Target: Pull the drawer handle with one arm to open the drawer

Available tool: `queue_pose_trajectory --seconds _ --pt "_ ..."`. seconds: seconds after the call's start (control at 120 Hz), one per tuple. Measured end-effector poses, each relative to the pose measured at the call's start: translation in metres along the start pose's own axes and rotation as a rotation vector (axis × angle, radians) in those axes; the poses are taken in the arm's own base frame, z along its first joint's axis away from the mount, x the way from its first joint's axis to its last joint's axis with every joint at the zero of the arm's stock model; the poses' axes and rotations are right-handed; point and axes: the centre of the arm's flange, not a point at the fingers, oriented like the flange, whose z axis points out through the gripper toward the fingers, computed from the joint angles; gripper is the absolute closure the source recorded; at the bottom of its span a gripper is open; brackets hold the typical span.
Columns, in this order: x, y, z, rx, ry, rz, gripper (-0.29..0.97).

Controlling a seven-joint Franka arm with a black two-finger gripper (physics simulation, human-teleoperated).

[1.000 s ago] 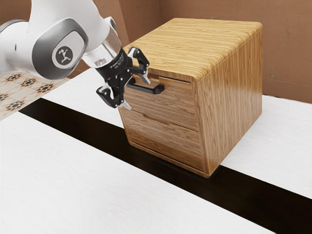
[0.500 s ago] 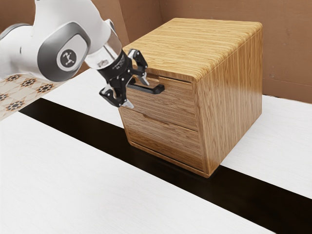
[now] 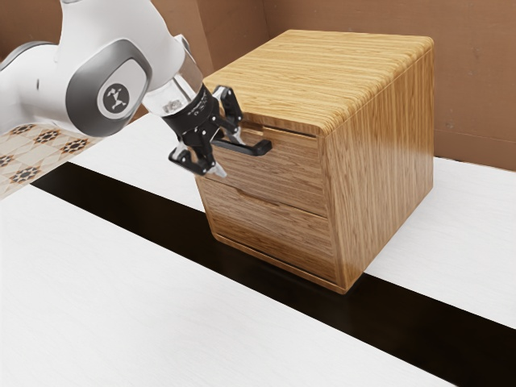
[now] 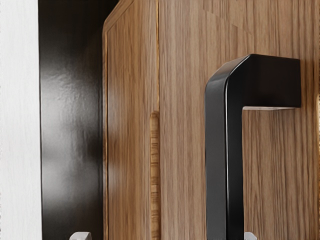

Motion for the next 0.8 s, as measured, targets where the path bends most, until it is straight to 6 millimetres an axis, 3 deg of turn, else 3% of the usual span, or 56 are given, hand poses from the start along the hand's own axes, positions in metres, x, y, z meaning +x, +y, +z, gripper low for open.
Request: queue_pose_trajectory --seconds 0.3,0.492,0.8 --pt "-0.001 -0.004 -0.004 0.023 -0.002 -0.011 0.70" --pt "0.000 -0.011 -0.015 0.032 -0.003 -0.018 0.76" --pt "0.001 -0.041 -0.023 0.055 -0.013 -0.028 0.78"
